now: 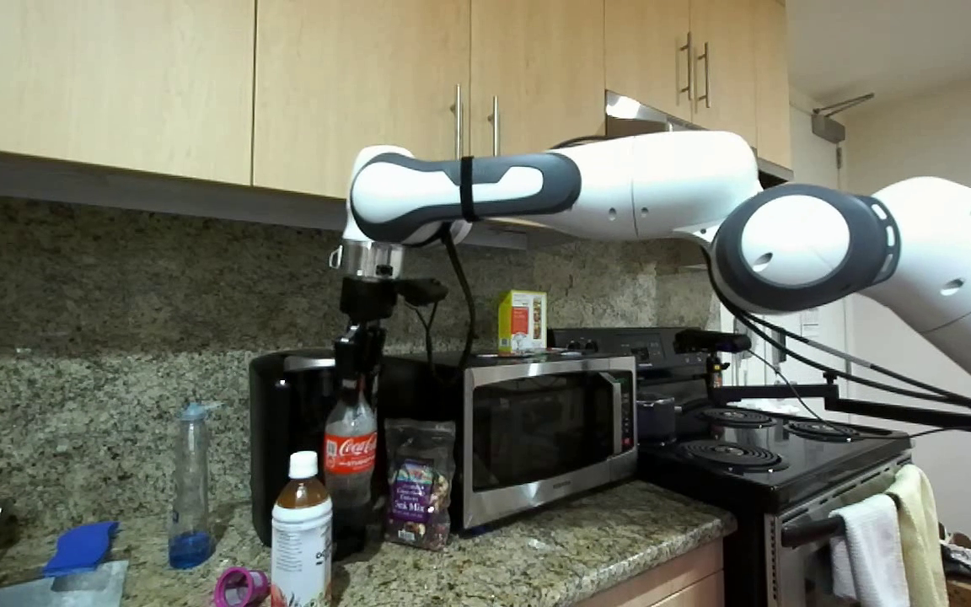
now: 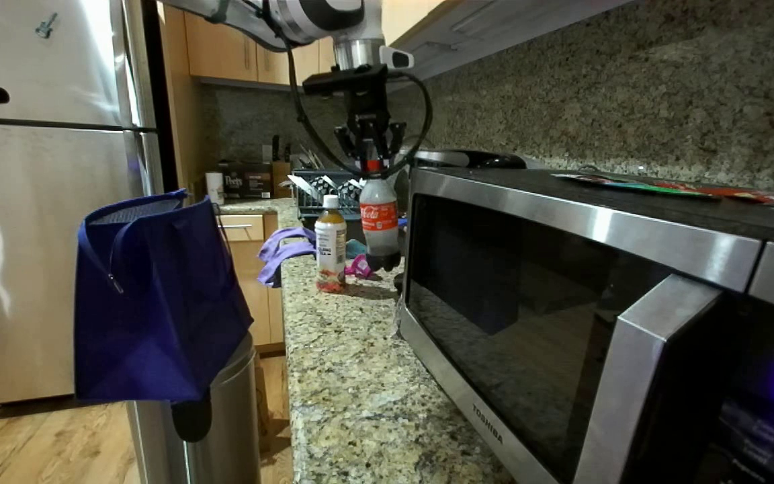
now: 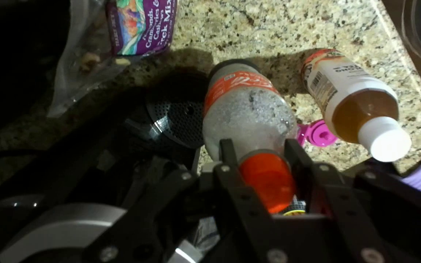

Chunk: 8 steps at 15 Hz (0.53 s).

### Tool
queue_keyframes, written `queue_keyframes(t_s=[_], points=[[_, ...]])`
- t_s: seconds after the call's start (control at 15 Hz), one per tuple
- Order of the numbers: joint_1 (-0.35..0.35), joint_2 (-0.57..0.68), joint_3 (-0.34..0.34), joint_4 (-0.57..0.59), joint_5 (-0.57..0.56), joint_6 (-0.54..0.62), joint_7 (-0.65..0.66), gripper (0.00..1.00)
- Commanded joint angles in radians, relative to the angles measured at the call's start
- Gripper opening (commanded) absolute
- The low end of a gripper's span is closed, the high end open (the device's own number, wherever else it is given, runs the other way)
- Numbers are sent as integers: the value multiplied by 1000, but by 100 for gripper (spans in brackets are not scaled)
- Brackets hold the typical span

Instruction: Put the Coca-Cola bottle in the blue bag

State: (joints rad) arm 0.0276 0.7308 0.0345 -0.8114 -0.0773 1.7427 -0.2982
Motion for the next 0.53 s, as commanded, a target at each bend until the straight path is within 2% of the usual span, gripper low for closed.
queue_keyframes(t_s=[0.0, 0.47], points=[[11, -104, 5, -50, -18, -37, -65, 12], [58, -268, -1, -113, -65, -116, -144, 12]])
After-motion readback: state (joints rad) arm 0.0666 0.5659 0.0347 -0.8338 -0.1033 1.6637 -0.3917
